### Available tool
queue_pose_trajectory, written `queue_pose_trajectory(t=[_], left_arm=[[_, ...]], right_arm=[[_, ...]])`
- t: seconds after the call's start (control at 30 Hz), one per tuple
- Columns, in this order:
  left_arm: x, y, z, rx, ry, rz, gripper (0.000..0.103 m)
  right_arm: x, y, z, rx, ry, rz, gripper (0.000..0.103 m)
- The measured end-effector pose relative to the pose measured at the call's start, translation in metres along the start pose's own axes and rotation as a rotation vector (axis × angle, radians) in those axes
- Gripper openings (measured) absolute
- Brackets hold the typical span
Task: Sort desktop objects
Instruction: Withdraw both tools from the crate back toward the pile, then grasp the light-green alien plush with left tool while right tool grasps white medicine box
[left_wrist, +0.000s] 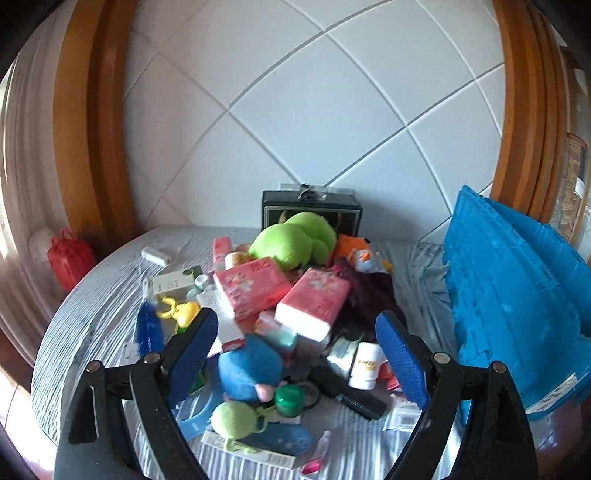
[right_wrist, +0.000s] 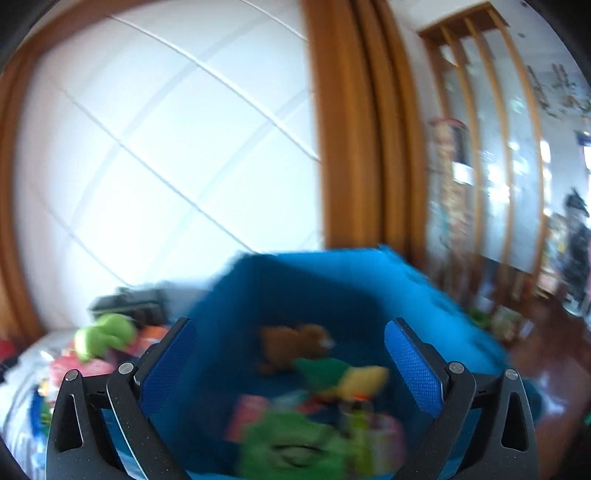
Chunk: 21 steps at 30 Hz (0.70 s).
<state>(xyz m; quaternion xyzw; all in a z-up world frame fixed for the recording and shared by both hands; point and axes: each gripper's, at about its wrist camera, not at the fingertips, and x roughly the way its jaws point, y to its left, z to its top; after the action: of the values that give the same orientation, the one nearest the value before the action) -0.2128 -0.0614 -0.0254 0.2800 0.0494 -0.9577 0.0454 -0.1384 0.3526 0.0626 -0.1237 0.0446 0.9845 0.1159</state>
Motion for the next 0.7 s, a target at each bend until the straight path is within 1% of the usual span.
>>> queue_pose_trajectory(t=[0.07, 0.13, 0.23, 0.33, 0.43, 0.53, 0.6, 0.7], left_arm=[[0.006, 0.029, -0.013, -0.011, 0.038, 0.034, 0.088], [0.015, 0.055, -0.026, -0.025, 0.088, 0.052, 0.088], [0.04, 0.082, -0.046, -0.031, 0.186, 0.039, 0.088], [0.056, 0.096, -0.064, -0.025, 0.245, 0.02, 0.088], [0.077, 0.094, -0.08, -0.003, 0.294, 0.012, 0.088], [0.102, 0.092, -0.1, 0.014, 0.359, -0.013, 0.088], [0.117, 0.088, -0.112, 0.031, 0.395, -0.031, 0.088], [0.134, 0.077, -0.127, 0.109, 0.415, -0.02, 0.088]], right_arm=[[0.0, 0.035, -0.003, -0.022, 0.003, 0.062, 0.103], [-0.001, 0.071, -0.006, -0.048, 0.008, 0.117, 0.103], [-0.002, 0.12, -0.015, -0.088, 0.014, 0.201, 0.103], [0.002, 0.163, -0.031, -0.125, 0.038, 0.264, 0.103], [0.013, 0.199, -0.056, -0.157, 0.105, 0.321, 0.103], [0.028, 0.222, -0.086, -0.169, 0.185, 0.368, 0.103], [0.036, 0.236, -0.113, -0.178, 0.245, 0.379, 0.103], [0.055, 0.251, -0.15, -0.189, 0.367, 0.382, 0.103]])
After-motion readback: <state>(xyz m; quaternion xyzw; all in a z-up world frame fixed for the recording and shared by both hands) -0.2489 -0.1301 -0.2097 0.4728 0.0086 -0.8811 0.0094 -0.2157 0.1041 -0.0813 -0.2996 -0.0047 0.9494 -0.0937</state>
